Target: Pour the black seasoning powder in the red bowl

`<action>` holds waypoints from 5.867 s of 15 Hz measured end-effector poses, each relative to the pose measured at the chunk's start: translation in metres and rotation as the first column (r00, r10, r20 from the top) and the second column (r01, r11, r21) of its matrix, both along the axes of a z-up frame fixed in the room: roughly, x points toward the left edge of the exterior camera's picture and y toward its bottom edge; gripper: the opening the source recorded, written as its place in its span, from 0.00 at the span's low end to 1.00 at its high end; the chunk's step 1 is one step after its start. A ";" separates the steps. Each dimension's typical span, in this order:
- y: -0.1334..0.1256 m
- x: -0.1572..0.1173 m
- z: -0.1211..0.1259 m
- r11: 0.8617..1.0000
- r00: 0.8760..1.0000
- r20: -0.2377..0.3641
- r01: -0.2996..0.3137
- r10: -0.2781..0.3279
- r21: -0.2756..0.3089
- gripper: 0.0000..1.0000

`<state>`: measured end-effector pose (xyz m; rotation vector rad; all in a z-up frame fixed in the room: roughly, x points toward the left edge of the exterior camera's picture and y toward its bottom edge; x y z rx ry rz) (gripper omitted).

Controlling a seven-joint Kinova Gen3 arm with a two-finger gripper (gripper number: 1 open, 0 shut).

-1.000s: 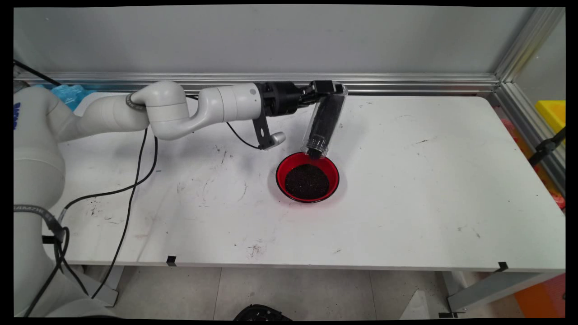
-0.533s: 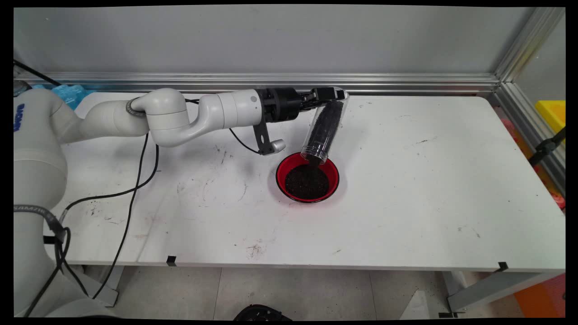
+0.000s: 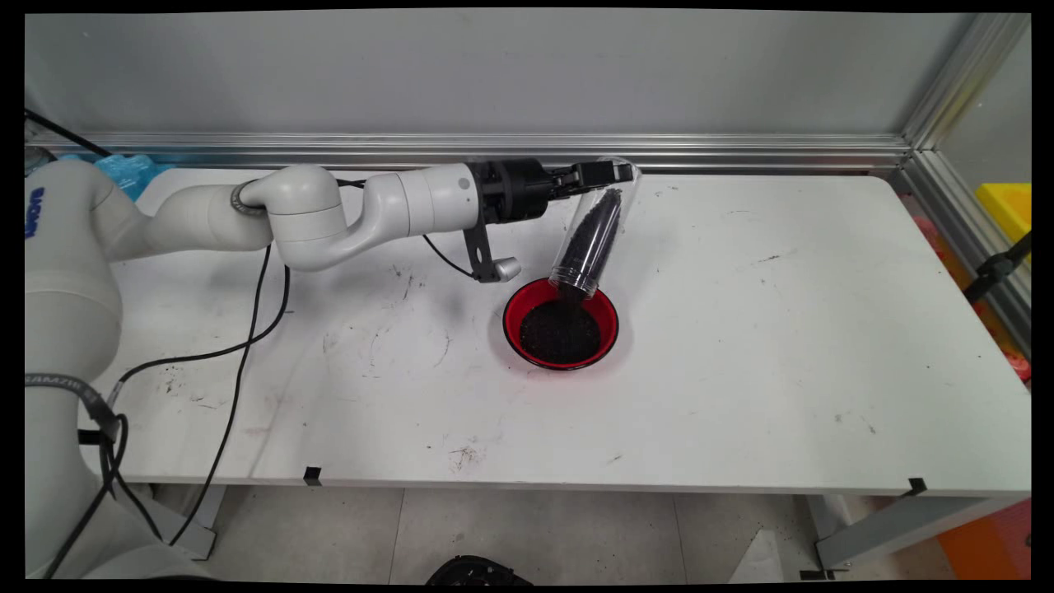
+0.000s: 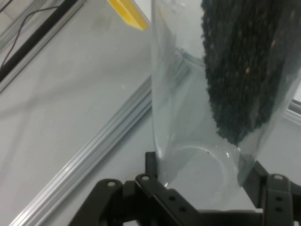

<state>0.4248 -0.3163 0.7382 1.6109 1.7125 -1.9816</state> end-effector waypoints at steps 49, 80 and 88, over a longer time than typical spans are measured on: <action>0.012 0.008 0.017 0.983 0.994 -0.077 -0.063 0.077 0.175 0.00; -0.027 0.055 0.071 0.254 0.486 -0.279 0.117 0.828 0.960 0.00; -0.029 0.070 0.068 0.034 0.371 -0.121 0.233 0.921 0.972 0.00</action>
